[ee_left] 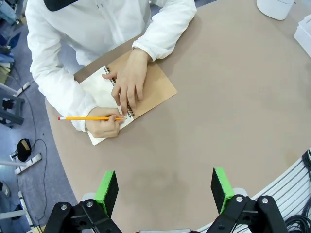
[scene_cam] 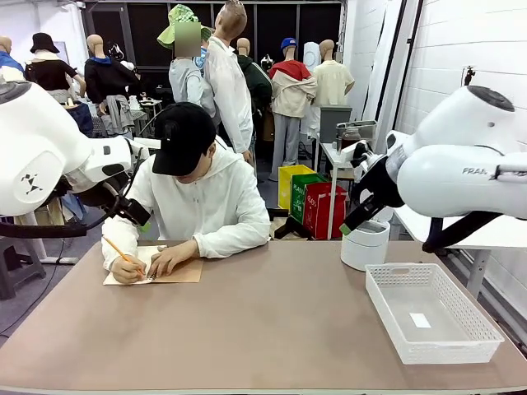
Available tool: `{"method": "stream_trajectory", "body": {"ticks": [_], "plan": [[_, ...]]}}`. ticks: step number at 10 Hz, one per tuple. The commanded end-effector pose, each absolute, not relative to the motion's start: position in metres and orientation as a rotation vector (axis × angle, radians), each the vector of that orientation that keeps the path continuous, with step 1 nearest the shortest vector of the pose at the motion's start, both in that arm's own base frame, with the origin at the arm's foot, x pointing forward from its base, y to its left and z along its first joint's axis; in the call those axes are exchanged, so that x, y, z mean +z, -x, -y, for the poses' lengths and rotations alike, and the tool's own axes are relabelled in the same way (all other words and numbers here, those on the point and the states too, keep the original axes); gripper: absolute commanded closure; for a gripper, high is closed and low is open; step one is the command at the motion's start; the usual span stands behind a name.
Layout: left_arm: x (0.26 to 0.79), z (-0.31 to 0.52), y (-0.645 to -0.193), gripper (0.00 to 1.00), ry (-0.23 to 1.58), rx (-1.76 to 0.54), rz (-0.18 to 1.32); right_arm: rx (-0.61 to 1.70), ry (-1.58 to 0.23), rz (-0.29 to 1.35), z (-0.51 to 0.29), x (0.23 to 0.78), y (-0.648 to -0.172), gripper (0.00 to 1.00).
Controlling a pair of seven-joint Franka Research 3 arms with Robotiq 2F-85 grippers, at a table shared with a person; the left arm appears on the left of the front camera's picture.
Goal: Sort the paper based on its condition.
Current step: If a person hands you a paper, place it in the Organizing basket , and if it's crumpled, put it in the Trash can.
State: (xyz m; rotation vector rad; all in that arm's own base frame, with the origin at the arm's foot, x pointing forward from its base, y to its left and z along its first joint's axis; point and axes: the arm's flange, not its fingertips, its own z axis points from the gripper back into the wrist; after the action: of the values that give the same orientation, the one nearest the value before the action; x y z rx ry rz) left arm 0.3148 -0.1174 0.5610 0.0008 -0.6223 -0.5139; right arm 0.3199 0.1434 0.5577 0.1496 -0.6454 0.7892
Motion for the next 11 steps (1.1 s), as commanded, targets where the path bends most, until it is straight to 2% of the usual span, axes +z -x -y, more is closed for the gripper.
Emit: {"method": "stream_trajectory", "body": {"ticks": [1,5,7,8,11], "plan": [[0.543,0.108,-0.296,0.00,0.040,-0.541,0.616,0.859,-0.265,0.667,-0.130,0.556,-0.312,0.00],[0.532,0.109,-0.294,0.00,0.047,-0.548,0.582,0.874,-0.321,0.743,-0.120,0.557,-0.301,0.00],[0.530,0.111,-0.297,0.00,0.052,-0.557,0.566,0.876,-0.283,0.737,-0.125,0.556,-0.303,0.00],[0.557,0.118,-0.312,0.00,0.022,-0.522,0.589,0.850,-0.279,0.726,-0.125,0.578,-0.313,0.00],[0.557,0.118,-0.312,0.00,0.022,-0.522,0.589,0.850,-0.279,0.726,-0.125,0.578,-0.313,0.00]]}}
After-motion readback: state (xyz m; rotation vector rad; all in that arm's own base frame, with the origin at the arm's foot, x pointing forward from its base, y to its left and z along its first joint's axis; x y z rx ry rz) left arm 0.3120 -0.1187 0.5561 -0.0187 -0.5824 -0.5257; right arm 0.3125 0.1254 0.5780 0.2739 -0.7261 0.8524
